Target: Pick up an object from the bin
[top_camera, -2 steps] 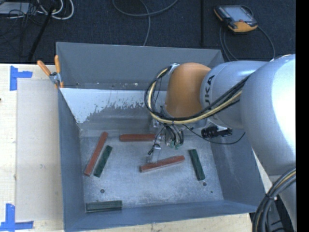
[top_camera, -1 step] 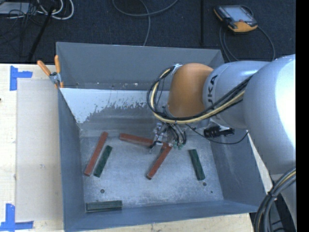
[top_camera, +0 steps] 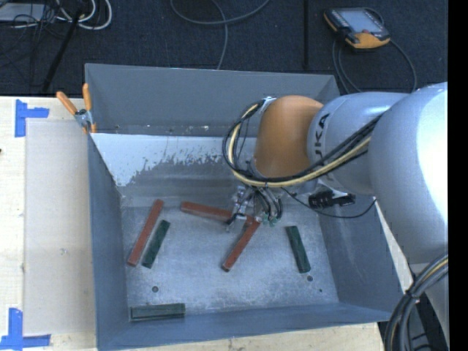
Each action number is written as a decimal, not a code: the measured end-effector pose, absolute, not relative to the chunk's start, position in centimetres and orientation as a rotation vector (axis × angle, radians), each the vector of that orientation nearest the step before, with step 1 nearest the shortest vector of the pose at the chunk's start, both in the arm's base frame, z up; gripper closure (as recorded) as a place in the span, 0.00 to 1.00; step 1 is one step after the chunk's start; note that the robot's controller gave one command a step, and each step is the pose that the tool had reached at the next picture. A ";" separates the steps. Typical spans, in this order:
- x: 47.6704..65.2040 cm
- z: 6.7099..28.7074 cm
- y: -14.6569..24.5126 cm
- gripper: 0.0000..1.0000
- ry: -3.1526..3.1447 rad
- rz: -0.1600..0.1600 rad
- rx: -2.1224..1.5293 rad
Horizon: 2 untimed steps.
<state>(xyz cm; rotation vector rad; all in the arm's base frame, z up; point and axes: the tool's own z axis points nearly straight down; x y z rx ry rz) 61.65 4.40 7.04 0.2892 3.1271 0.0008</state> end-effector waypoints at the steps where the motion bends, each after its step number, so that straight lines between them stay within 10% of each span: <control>1: 61.9 10.4 6.1 1.00 3.129 0.001 0.292; 2: 61.1 12.7 6.7 1.00 3.127 0.002 0.298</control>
Offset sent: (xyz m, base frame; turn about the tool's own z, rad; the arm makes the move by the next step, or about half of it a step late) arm -0.0057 0.0230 0.0559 0.0078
